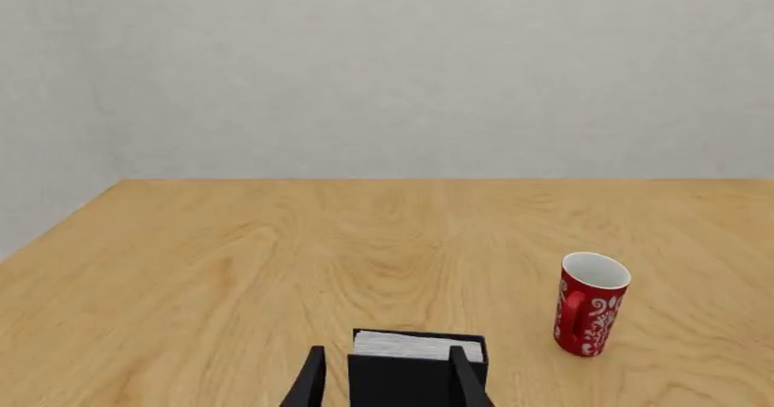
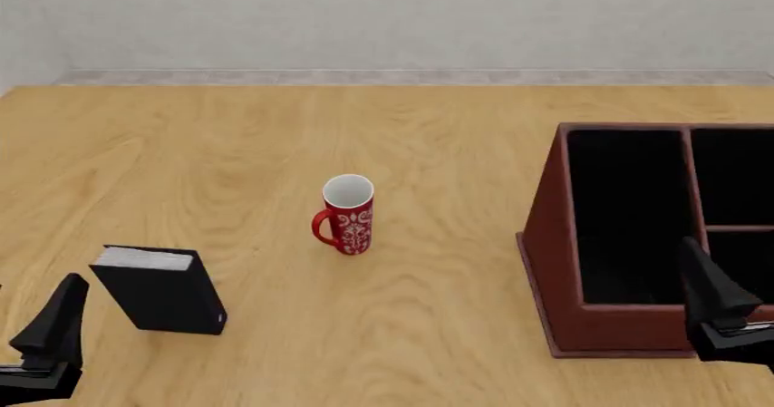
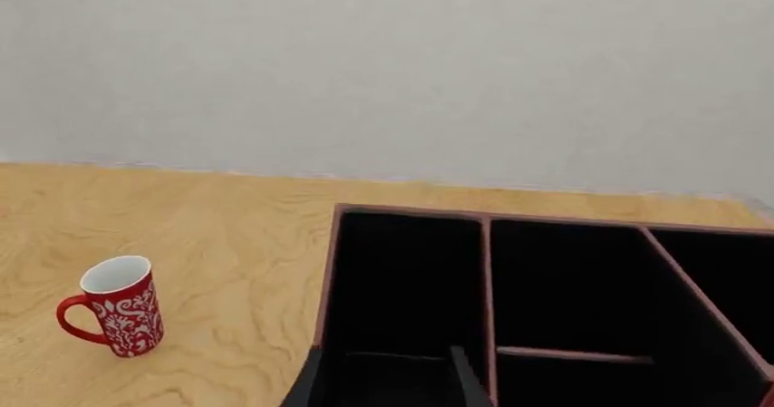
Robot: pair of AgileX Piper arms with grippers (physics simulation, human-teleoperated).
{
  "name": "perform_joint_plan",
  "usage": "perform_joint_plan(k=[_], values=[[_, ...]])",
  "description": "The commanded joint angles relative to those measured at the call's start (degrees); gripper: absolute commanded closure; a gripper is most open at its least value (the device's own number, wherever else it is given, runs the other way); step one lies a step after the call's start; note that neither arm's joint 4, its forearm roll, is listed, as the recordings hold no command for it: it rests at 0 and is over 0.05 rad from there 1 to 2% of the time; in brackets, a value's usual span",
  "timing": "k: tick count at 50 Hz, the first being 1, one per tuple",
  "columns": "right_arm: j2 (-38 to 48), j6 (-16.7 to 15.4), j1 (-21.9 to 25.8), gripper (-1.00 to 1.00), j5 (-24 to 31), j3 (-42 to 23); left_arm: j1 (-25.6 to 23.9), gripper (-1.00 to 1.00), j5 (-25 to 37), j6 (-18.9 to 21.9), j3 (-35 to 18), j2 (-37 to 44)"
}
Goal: Pick up the book and place it in the left compartment of the caddy.
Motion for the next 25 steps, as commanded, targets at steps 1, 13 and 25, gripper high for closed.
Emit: perform_joint_plan(k=[1, 13, 25], values=[[8.8, -0.47, 2.45, -1.0, -2.83, -4.97, 0.0, -1.0, 0.0, 0.0, 0.0, 0.0], [17.85, -0.3, 7.25, -1.0, -6.64, -8.93, 0.0, -1.0, 0.0, 0.0, 0.0, 0.0], [25.45, -0.12, 13.04, -1.0, -7.41, -14.7, 0.0, -1.0, 0.0, 0.0, 0.0, 0.0]])
